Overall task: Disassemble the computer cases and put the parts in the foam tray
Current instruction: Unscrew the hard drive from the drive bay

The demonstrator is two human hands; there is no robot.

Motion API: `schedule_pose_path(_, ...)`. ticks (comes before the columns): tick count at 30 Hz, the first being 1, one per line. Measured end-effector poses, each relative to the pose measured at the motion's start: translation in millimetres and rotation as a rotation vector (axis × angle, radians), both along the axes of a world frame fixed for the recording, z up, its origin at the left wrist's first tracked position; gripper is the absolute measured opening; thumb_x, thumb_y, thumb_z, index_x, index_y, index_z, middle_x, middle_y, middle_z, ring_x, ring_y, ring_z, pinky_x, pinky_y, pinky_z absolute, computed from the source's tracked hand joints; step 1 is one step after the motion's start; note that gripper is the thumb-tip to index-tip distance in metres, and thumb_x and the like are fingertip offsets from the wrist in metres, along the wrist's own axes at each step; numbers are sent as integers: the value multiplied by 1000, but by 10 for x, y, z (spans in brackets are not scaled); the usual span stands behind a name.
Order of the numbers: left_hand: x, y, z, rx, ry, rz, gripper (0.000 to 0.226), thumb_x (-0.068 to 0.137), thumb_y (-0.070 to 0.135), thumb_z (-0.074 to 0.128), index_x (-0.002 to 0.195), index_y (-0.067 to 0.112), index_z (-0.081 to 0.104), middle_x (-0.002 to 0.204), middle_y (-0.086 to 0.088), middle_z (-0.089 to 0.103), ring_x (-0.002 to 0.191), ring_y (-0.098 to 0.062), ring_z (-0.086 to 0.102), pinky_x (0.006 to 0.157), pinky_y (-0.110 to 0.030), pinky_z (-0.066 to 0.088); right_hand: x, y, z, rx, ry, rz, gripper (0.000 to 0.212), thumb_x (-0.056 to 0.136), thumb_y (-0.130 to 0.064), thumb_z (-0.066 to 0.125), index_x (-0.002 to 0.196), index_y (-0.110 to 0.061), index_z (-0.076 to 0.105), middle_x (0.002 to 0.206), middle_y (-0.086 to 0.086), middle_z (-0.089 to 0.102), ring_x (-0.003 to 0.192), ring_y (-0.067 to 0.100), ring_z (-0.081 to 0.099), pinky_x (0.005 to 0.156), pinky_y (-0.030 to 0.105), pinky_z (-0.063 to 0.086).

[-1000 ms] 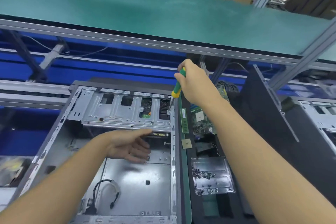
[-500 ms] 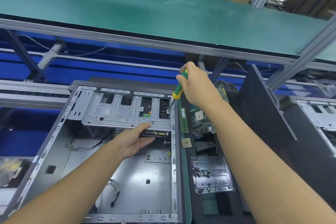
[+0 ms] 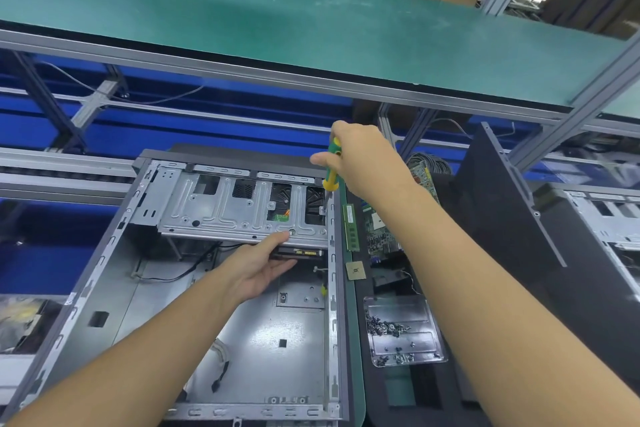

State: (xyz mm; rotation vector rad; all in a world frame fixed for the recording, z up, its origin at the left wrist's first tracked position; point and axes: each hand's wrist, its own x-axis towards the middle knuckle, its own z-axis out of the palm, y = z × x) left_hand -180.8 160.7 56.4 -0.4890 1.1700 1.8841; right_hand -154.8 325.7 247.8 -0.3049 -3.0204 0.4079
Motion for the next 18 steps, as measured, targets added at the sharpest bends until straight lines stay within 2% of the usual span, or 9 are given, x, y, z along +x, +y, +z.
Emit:
schedule_pose_path(3,5,3,-6,0,4,-7,31,86,10,74,113,-1,62,118,-18,69,101,-31,68,68,-32,61,-19,59,38,-47,-26,41,26,100,-33,59,114,-11,55,100,2,55,88,21,47,69,30,34)
schedule_pose_path(6,7,-4,-8,15,-5,-5,35,86,10,74,117,-2,61,117,-19,70,101,-31,69,67,-31,61,0,190,102,-114,-93,92,7,100,-20,58,107,-23,58,103,-5,54,86,15,51,67,29,35)
schedule_pose_path(9,4,-6,-6,22,-6,-7,41,86,10,74,122,-3,59,116,-19,70,105,-33,68,68,-31,61,13,229,158,-92,-147,144,19,98,-10,56,104,-27,63,107,-6,57,92,17,56,71,27,41)
schedule_pose_path(11,2,-7,-8,20,-8,-11,41,87,10,74,122,-3,59,115,-18,71,105,-32,67,68,-31,61,13,222,156,-39,-115,102,18,100,-20,58,117,-22,62,108,1,63,90,22,60,75,32,48)
schedule_pose_path(12,1,-11,-6,21,-10,-12,41,86,10,74,122,-3,59,115,-18,71,106,-32,67,69,-31,61,16,208,150,-24,-95,67,24,100,-28,59,122,-17,59,107,5,65,86,25,63,76,36,53)
schedule_pose_path(15,-8,-13,-4,23,-10,-22,41,86,10,74,122,-4,59,113,-17,72,105,-32,68,70,-31,62,21,175,103,-26,-36,-30,34,99,-37,59,117,-8,57,100,14,67,79,30,69,76,45,58)
schedule_pose_path(18,-17,-16,-6,23,-6,-28,39,86,10,75,120,-4,61,104,-14,75,102,-32,69,71,-31,61,9,136,66,-1,7,-66,38,98,-40,60,112,-4,58,93,16,68,79,31,69,77,45,57)
